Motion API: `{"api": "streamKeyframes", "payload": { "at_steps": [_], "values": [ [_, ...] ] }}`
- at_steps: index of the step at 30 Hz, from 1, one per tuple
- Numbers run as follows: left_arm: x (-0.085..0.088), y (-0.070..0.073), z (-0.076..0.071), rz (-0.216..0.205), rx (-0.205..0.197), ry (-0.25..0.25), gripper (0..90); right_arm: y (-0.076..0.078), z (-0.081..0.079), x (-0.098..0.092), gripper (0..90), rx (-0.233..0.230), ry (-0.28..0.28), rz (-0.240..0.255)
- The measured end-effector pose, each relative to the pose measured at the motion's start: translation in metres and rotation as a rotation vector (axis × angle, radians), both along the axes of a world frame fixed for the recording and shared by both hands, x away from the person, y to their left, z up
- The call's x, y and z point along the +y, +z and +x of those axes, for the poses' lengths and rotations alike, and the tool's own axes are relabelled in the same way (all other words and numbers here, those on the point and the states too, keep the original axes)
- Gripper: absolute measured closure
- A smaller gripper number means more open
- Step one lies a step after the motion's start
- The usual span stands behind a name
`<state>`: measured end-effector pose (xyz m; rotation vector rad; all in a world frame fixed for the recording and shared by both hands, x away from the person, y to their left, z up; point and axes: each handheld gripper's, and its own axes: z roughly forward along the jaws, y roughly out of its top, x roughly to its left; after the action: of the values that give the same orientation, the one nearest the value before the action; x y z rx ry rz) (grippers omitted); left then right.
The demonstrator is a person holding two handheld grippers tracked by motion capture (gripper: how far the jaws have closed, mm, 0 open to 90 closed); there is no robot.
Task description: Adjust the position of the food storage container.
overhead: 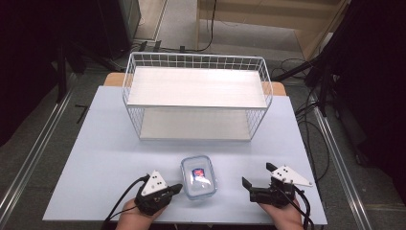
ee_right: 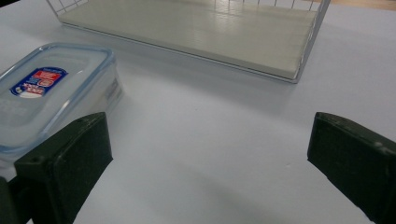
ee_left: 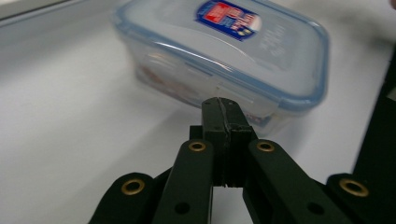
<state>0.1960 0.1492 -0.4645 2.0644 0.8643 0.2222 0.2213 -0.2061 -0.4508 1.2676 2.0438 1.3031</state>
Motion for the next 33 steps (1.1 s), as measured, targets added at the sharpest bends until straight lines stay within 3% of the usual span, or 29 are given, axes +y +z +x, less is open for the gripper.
{"api": "streamKeyframes", "payload": {
  "at_steps": [5,8,9,10,11,14,15,16,18,19,24,28,29,33],
  "values": [
    [-0.04,-0.004,-0.002,-0.012,-0.011,-0.066,90.0,0.001,0.001,0.0,2.3,-0.003,0.002,0.008],
    [-0.037,-0.002,-0.002,-0.013,-0.02,-0.061,90.0,0.0,0.0,0.001,5.0,0.001,0.006,0.019],
    [-0.022,0.003,0.001,-0.017,-0.031,-0.023,90.0,-0.001,-0.001,0.002,13.9,0.007,0.017,0.028],
    [-0.022,0.003,0.001,-0.017,-0.031,-0.023,90.0,-0.001,-0.001,0.002,13.9,0.007,0.017,0.028],
    [-0.012,0.005,0.004,-0.022,-0.032,0.009,90.0,-0.001,-0.002,0.004,17.5,0.012,0.027,0.036],
    [0.013,0.008,0.021,-0.026,-0.059,0.114,90.0,-0.004,-0.004,0.007,42.2,0.037,0.063,0.063],
    [0.016,0.008,0.03,-0.026,-0.063,0.139,90.0,-0.005,-0.005,0.011,48.6,0.049,0.07,0.057],
    [0.017,0.005,0.048,-0.01,-0.068,0.175,90.0,-0.005,-0.006,0.013,52.8,0.057,0.071,0.056],
    [0.015,0.005,0.056,-0.019,-0.06,0.183,90.0,-0.003,-0.007,0.014,58.3,0.049,0.073,0.054],
    [0.005,0.005,0.064,-0.033,-0.055,0.171,90.0,-0.001,-0.007,0.014,60.3,0.046,0.068,0.055],
    [-0.016,0.002,0.059,-0.039,-0.043,0.104,90.0,0.0,-0.008,0.011,62.2,0.039,0.056,0.057],
    [-0.023,0.006,0.035,-0.02,-0.036,0.039,90.0,-0.005,-0.008,0.008,62.2,0.064,0.059,0.054],
    [-0.024,0.009,0.021,0.01,-0.046,0.008,90.0,-0.007,-0.009,0.007,62.8,0.077,0.055,0.05],
    [-0.014,0.017,0.01,0.026,-0.061,0.018,90.0,-0.009,-0.013,0.002,70.0,0.097,0.036,0.033]
  ]
}}
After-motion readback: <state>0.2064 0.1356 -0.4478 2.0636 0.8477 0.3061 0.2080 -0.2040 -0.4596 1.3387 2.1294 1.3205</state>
